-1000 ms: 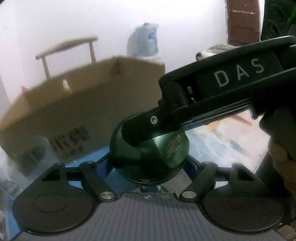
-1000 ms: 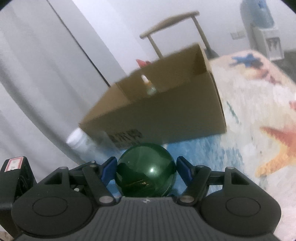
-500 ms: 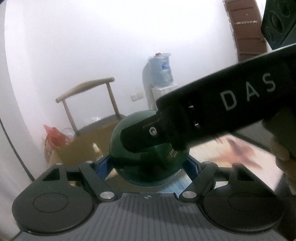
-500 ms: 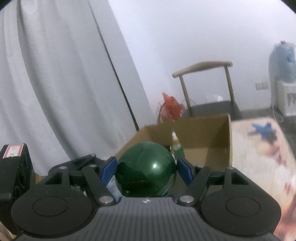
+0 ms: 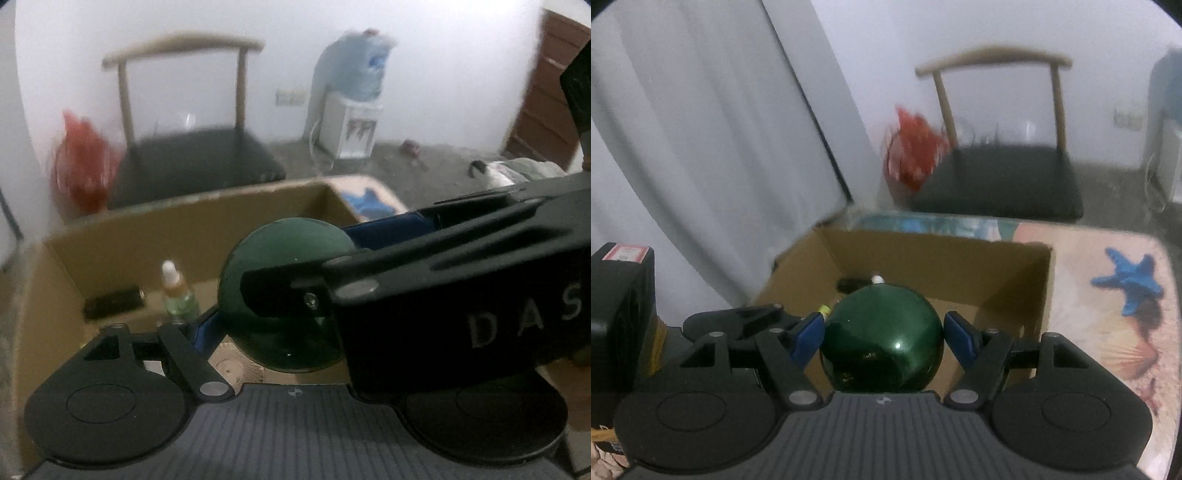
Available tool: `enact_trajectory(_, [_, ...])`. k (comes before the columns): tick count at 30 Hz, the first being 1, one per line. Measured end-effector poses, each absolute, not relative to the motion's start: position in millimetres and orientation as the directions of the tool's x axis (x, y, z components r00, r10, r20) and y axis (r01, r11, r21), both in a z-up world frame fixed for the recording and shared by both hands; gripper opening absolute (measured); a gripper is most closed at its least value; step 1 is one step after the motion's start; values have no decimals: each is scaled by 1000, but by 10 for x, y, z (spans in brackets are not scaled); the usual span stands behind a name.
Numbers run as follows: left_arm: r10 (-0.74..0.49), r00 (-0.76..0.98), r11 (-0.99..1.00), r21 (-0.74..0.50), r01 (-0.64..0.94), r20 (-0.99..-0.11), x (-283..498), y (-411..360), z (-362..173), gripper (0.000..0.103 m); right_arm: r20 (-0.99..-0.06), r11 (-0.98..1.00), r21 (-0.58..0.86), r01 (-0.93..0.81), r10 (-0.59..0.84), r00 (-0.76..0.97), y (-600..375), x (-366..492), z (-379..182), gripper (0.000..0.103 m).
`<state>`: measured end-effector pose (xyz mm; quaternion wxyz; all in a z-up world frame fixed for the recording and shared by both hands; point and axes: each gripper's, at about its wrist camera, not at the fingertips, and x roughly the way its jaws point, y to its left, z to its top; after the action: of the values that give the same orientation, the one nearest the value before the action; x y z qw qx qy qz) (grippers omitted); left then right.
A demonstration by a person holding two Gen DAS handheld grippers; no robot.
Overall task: Organize rigid objects
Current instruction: 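Carry the green ball over the box and lower it inside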
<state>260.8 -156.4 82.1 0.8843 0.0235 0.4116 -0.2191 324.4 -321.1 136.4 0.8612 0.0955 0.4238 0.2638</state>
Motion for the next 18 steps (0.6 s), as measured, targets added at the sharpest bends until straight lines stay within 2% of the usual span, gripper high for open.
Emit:
enact_trajectory(8, [-361,464,925,-246,290,-809,3048,-1487,558,80,-756,837,414,-356,535,378,-3127,3837,1025,75])
enact_trajectory(18, [-316,431,943,-231,238,-845,3296,-1602,419,80,-796,840,370,-398,507,330,-3037,4039,868,75])
